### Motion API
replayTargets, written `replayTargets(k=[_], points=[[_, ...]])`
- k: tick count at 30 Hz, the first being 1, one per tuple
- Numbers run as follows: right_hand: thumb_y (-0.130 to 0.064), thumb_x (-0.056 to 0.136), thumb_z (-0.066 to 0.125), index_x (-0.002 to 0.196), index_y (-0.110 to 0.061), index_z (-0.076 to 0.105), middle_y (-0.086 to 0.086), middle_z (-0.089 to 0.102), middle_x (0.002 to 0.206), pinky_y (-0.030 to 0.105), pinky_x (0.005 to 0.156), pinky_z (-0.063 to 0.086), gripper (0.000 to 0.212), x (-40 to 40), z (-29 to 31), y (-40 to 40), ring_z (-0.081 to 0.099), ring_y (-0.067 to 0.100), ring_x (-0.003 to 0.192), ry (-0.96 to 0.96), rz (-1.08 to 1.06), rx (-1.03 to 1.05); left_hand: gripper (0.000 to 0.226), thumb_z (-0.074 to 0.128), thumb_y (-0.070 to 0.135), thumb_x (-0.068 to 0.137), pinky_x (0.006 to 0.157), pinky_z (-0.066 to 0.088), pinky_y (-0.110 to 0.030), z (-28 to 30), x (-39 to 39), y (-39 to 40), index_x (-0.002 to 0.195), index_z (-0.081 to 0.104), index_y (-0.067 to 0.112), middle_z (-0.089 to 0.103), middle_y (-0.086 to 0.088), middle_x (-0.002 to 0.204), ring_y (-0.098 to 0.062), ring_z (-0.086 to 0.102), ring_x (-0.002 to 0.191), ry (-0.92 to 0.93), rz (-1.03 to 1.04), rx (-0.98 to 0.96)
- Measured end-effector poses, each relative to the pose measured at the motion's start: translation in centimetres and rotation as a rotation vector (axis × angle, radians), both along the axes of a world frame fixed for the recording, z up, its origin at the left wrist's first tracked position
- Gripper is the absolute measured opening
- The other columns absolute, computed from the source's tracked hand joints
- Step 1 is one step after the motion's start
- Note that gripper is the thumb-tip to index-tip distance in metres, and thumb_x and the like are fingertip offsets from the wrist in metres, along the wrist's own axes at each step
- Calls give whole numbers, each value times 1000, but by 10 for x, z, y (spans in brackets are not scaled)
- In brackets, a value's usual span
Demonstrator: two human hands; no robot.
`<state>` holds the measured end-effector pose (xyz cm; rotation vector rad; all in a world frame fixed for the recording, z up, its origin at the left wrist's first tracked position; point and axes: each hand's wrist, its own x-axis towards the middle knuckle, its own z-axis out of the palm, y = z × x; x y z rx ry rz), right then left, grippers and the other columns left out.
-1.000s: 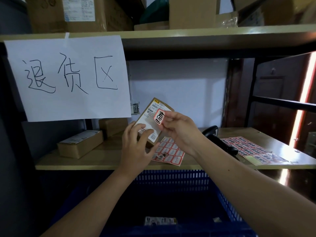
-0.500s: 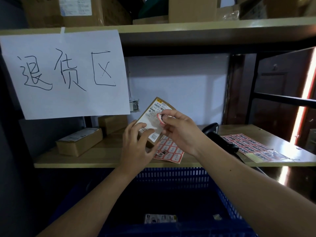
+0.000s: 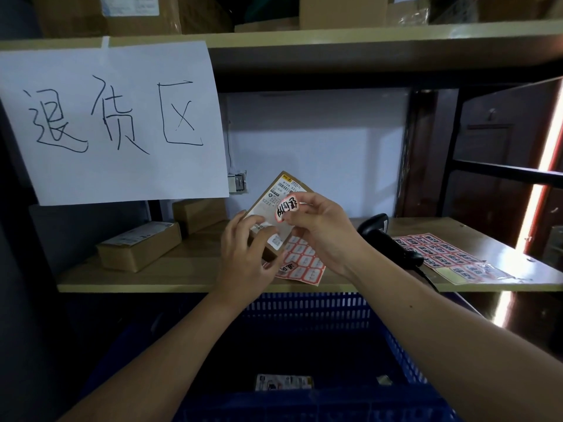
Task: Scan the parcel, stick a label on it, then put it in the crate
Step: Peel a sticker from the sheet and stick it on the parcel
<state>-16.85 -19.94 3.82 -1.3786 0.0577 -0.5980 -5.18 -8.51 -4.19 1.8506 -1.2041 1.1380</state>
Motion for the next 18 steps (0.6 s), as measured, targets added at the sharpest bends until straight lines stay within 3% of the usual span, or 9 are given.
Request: replayTargets(k=[2,5,7,11,18], points=[[7,85,68,104,-9,65,5,75,84,27,64,54,26,0,-1,1,70,16,69,3,-3,2,44,76,35,75,98,44,-55,-1,0,0,112,63,14,44,-6,128,-34,37,128,0,-6,-3],[7,86,67,104,-5,66,12,75,94,31,70,56,21,0,-2,0,69,21,76,20,-3,20,45,76,37,75,98,44,-53,-1,0,0,112,62,14,48,-10,127,-34,38,127,2,-2,-1],[4,87,66,102,-5,67,15,73,97,28,64,54,18,-1,-3,0,66,18,75,25,-4,25,46,76,37,75,99,44,-52,-1,-1,0,112,63,13,48,-11,127,-33,37,127,-2,-1,3],[0,92,63,96,-10,71,7,75,90,22,56,52,13,-2,-3,1,68,11,67,16,12,57,46,76,38,75,98,44,-53,-2,-1,0,111,62,14,48,-10,127,-33,38,127,-3,-6,1],[6,91,61,104,-13,69,0,74,73,27,64,51,24,-4,-4,-1,64,14,69,33,30,101,43,71,42,77,93,47,-56,-3,0,0,108,63,14,47,-9,126,-35,40,126,-24,8,-4]])
